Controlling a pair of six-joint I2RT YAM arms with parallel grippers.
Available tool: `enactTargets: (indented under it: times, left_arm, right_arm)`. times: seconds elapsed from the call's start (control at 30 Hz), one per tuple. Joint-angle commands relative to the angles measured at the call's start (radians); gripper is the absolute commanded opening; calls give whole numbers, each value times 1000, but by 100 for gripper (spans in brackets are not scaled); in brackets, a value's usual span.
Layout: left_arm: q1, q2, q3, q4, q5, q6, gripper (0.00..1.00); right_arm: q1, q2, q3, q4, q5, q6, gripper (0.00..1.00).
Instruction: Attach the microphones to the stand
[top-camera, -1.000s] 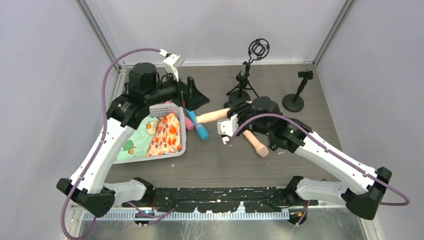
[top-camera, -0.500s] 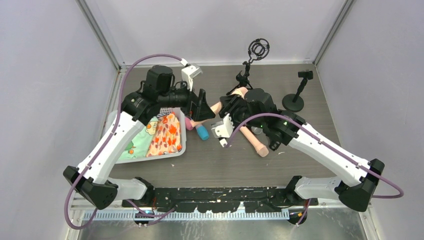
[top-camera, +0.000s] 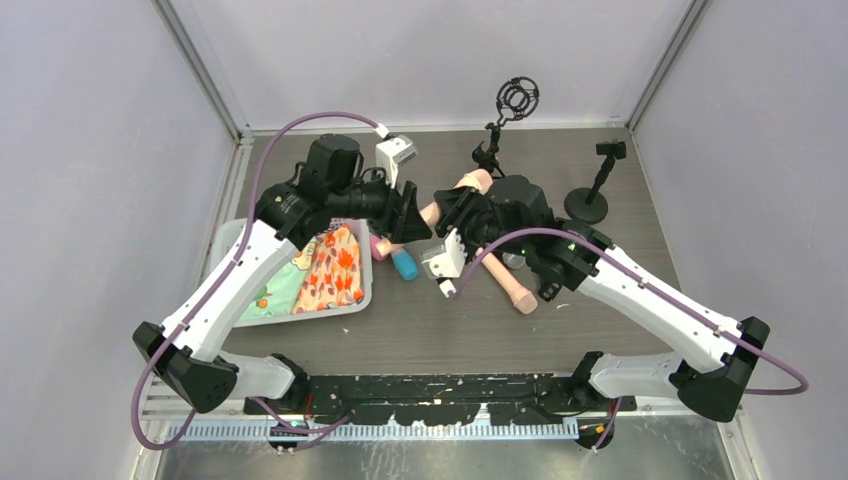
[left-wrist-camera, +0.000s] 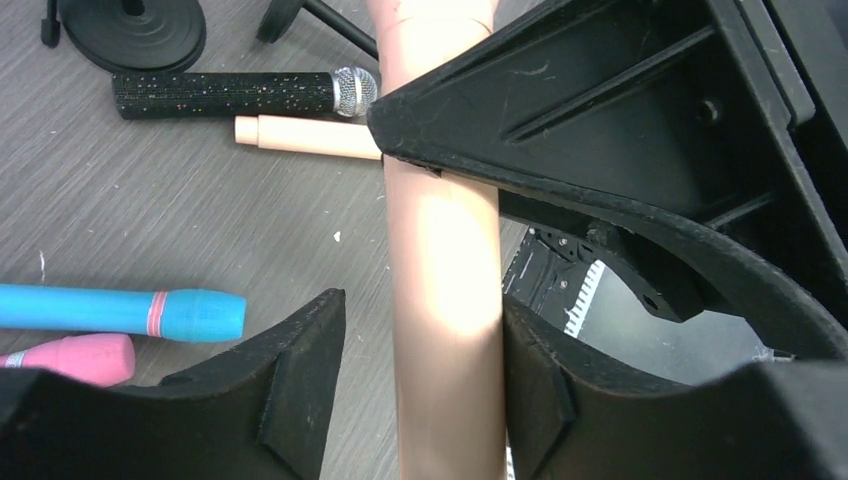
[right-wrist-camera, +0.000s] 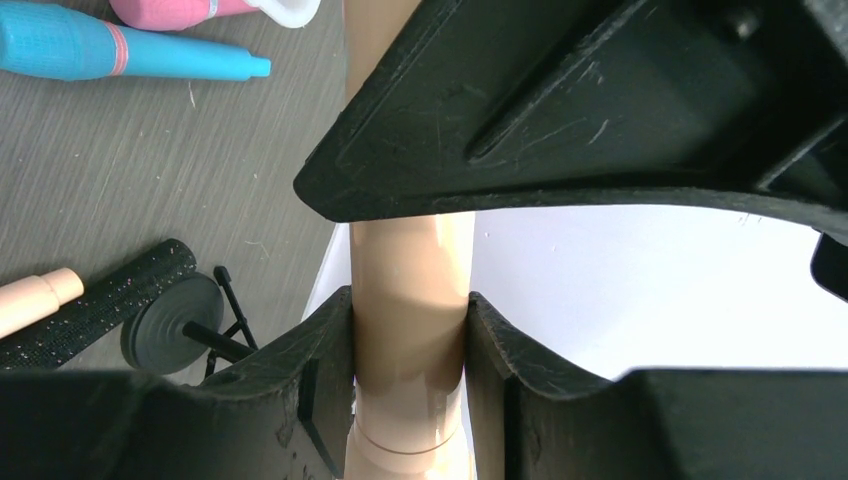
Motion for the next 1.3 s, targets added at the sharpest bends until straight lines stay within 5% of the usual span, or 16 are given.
enactTargets:
  times: [0.0,0.1,0.3,0.4,0.53,0.73,0.93,1.17,1.27]
  left_arm:
    - [-11,10,-6,8,16,14,53]
    - [-12,19,-9,10,31,13,37]
    - [-14,27,-10,13,22,13,2]
    - [-14,20,-15,24,-13,11,0]
    - [-12,-7,-28,56,-130,4,0]
    - [-10,-75,-67,151,-291,-19,0]
    - [-10,-144,-131,249,-381,-47,0]
    - [-10,-227,-220,384,-451,-81,0]
    - [-11,-244,-243,430,-464,-91,0]
  right_arm:
    - [6,-2,42,76,-13,-15,9]
    - [7,-5,31,98,-7,-7,13]
    - [8,-19,2,153,1,33,39]
    - [8,-27,-9,170,4,63,69]
    - [8,-67,-46,227,1,135,90]
    - [8,-153,-140,310,-3,349,93]
    - [8,-235,-275,511,38,787,91]
    - [8,-236,-323,726,346,1413,89]
    - [8,-228,-289,692,497,1720,86]
